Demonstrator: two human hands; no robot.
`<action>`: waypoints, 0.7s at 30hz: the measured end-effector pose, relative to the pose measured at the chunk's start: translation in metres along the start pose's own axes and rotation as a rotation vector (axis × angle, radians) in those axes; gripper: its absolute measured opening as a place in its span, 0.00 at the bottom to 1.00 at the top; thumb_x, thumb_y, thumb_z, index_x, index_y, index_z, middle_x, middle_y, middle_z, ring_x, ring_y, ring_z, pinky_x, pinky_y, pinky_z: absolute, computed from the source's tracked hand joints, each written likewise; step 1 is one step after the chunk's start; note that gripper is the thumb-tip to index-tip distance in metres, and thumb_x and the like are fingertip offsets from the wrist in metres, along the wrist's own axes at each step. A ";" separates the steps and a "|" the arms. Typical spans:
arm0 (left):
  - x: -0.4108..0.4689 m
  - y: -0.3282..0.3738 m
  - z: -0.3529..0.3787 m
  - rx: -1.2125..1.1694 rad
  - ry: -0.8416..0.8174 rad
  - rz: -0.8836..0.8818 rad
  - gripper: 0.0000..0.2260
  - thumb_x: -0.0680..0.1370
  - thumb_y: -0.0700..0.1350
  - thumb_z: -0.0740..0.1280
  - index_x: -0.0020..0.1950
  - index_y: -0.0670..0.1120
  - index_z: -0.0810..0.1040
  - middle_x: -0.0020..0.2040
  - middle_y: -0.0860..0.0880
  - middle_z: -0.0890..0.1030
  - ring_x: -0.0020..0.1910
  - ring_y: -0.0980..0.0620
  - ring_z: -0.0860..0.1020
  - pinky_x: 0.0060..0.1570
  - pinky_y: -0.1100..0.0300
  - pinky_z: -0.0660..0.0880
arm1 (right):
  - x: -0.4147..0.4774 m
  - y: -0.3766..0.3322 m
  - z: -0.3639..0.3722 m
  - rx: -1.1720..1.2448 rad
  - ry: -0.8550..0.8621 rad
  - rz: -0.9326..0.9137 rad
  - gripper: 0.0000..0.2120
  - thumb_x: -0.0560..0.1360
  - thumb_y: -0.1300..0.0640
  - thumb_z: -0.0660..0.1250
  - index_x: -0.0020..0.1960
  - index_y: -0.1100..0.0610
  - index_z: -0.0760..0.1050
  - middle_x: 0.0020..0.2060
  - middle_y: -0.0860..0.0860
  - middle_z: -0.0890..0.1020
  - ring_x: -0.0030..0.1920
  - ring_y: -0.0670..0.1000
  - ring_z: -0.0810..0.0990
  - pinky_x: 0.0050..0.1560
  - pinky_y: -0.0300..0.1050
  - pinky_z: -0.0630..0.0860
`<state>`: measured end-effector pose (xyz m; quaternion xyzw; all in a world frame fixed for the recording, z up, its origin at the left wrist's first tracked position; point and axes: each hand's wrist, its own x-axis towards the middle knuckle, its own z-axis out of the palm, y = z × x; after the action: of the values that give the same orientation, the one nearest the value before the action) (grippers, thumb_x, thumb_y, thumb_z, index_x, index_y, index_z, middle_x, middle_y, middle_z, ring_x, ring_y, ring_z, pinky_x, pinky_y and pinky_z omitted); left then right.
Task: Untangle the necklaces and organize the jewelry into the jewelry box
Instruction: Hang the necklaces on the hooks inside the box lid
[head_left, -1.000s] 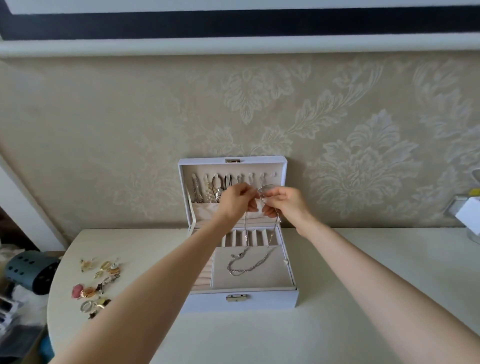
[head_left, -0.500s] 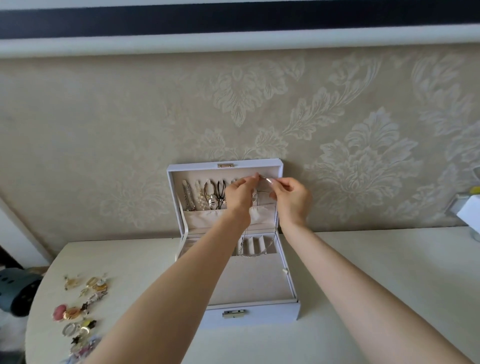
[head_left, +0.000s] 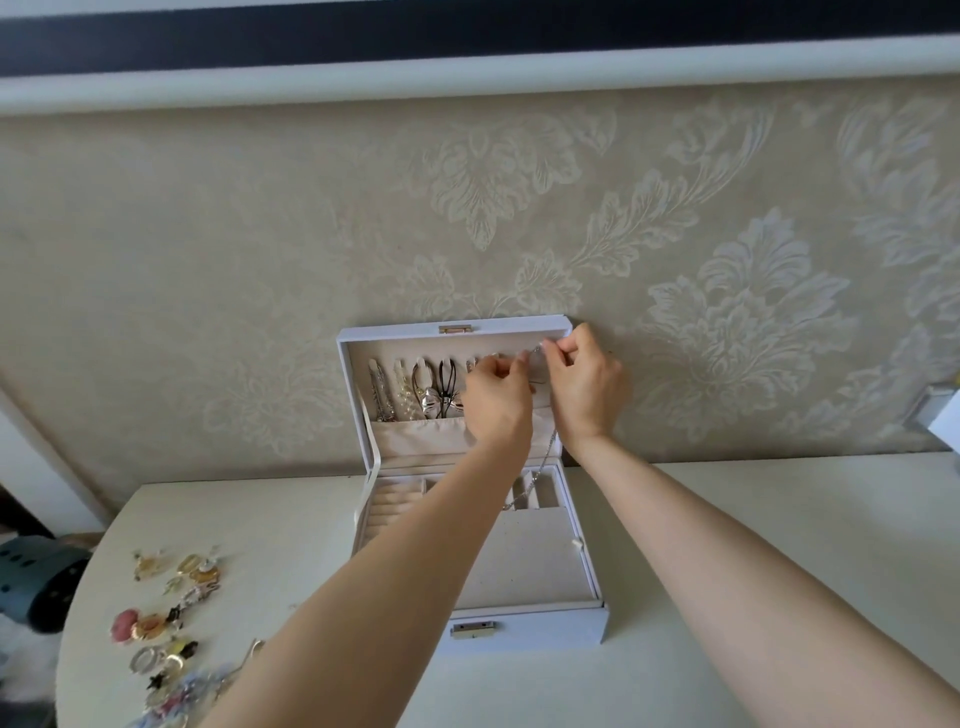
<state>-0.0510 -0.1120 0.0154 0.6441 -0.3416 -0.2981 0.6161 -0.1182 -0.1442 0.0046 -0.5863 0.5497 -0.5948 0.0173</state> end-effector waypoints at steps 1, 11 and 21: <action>0.000 -0.001 0.001 0.031 0.004 -0.002 0.13 0.76 0.52 0.66 0.34 0.50 0.73 0.31 0.52 0.79 0.37 0.47 0.77 0.42 0.56 0.73 | 0.002 0.000 0.000 0.002 -0.004 -0.020 0.11 0.72 0.56 0.71 0.37 0.61 0.74 0.30 0.54 0.80 0.32 0.60 0.77 0.32 0.43 0.61; -0.002 0.002 0.002 0.224 0.014 -0.024 0.13 0.77 0.55 0.63 0.36 0.49 0.72 0.42 0.47 0.83 0.47 0.45 0.79 0.46 0.56 0.72 | 0.003 0.005 -0.001 -0.038 -0.042 -0.112 0.10 0.72 0.59 0.70 0.37 0.59 0.71 0.27 0.54 0.78 0.29 0.60 0.75 0.30 0.42 0.61; -0.004 0.004 0.002 0.377 0.163 0.212 0.12 0.79 0.53 0.62 0.42 0.47 0.75 0.40 0.47 0.82 0.41 0.44 0.79 0.38 0.55 0.70 | 0.014 0.014 -0.009 -0.119 0.059 -0.443 0.12 0.70 0.55 0.68 0.32 0.59 0.71 0.22 0.49 0.73 0.21 0.53 0.70 0.27 0.34 0.56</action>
<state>-0.0551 -0.1099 0.0191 0.7302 -0.4062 -0.1096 0.5384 -0.1374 -0.1538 0.0073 -0.6750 0.4420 -0.5674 -0.1643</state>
